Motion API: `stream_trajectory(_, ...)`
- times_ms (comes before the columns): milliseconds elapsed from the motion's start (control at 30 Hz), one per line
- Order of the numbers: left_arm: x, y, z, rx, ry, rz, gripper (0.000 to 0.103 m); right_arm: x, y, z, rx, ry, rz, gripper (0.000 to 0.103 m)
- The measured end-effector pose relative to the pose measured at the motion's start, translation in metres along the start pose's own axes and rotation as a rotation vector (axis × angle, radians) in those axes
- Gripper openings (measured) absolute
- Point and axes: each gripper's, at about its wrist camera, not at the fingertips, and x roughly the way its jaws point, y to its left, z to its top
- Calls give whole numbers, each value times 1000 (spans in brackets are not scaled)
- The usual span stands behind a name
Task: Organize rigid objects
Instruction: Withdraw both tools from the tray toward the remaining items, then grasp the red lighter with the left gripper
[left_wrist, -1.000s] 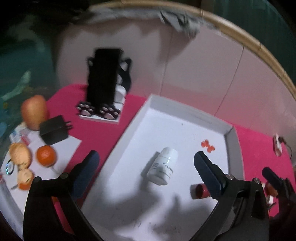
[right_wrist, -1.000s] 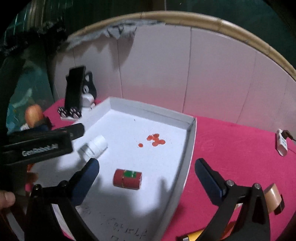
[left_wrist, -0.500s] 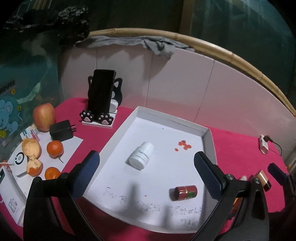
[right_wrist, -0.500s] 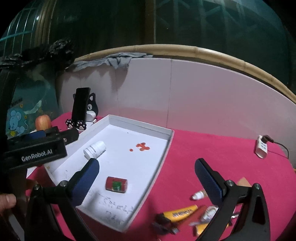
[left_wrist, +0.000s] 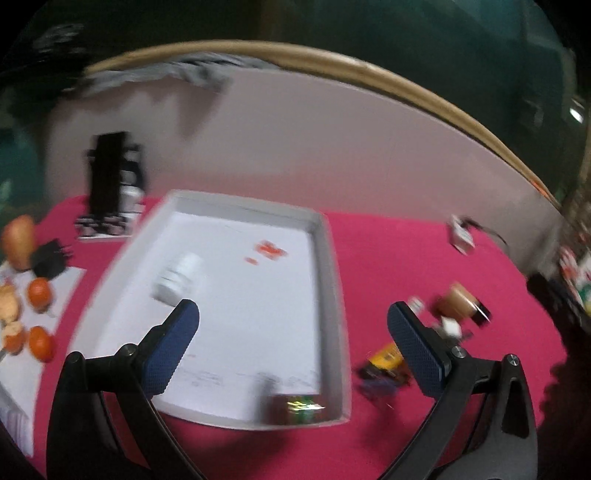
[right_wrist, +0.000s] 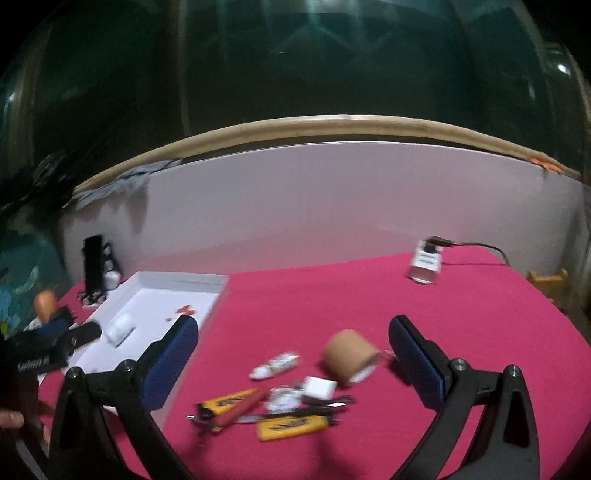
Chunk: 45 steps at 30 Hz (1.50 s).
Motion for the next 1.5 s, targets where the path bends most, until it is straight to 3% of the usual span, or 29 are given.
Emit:
stream_trajectory(200, 29, -47, -19, 130, 124, -140, 102, -1, -44, -11, 97, 25, -46, 103)
stream_trajectory(267, 39, -63, -24, 192, 153, -148, 100, -3, -56, -13, 118, 28, -56, 103)
stream_trajectory(367, 56, -86, -31, 269, 204, -152, 87, -5, -71, -16, 139, 24, -66, 103)
stream_trajectory(667, 96, -120, -49, 399, 307, -117, 61, 6, -114, -22, 182, 61, -83, 103)
stream_trajectory(867, 103, -126, -52, 416, 313, -121, 52, 34, -129, -25, 132, 163, -14, 103)
stream_trajectory(1033, 105, -126, -52, 413, 310, -125, 28, 43, -140, -26, 160, 188, 9, 103)
stream_trajectory(1100, 106, -125, -51, 407, 308, -133, 26, 45, -145, -26, 182, 192, 7, 103)
stream_trajectory(1200, 108, -124, -49, 405, 316, -154, 16, 46, -149, -26, 205, 197, 9, 103)
stream_trajectory(1367, 108, -126, -53, 417, 314, -161, 12, 52, -138, -25, 176, 208, 39, 103)
stream_trajectory(1500, 105, -122, -53, 380, 305, -172, 12, 65, -106, -20, 44, 228, 90, 103)
